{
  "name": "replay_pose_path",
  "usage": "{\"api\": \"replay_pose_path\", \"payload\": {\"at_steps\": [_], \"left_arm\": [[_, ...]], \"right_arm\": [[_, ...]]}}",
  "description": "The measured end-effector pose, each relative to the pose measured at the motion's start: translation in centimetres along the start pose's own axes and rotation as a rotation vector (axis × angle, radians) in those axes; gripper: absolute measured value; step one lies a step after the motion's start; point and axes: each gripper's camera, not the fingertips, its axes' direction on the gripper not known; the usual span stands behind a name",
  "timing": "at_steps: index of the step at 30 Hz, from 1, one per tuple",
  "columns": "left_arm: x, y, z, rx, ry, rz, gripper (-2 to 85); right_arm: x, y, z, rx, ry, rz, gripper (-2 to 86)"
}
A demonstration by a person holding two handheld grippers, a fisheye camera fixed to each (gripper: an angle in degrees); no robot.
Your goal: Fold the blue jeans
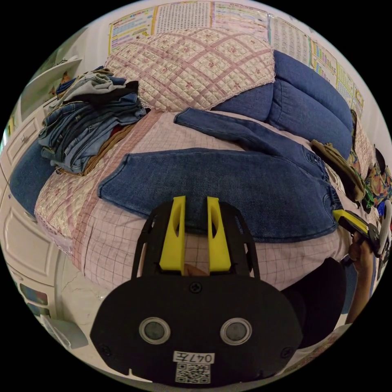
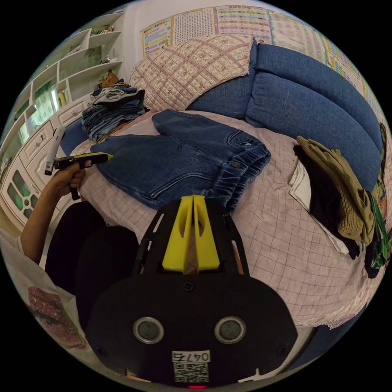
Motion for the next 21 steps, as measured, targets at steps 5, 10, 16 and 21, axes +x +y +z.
{"api": "replay_pose_path", "payload": {"at_steps": [5, 10, 16, 21], "left_arm": [[1.6, 1.1, -0.4, 0.003, 0.002, -0.006, 8.2], [3.1, 2.1, -0.9, 0.006, 0.004, -0.012, 8.2], [5.1, 2.8, -1.8, -0.006, 0.004, -0.001, 8.2], [6.6, 3.5, -2.8, -0.009, 0.007, -0.003, 8.2]], "right_arm": [[2.4, 1.2, 3.5, 0.006, -0.011, 0.006, -1.3], [4.5, 1.6, 6.8, 0.007, -0.008, 0.007, -1.2], [8.6, -2.5, 8.1, -0.040, -0.075, -0.069, 1.4], [18.0, -10.4, 8.3, 0.097, 0.048, -0.025, 4.0]]}}
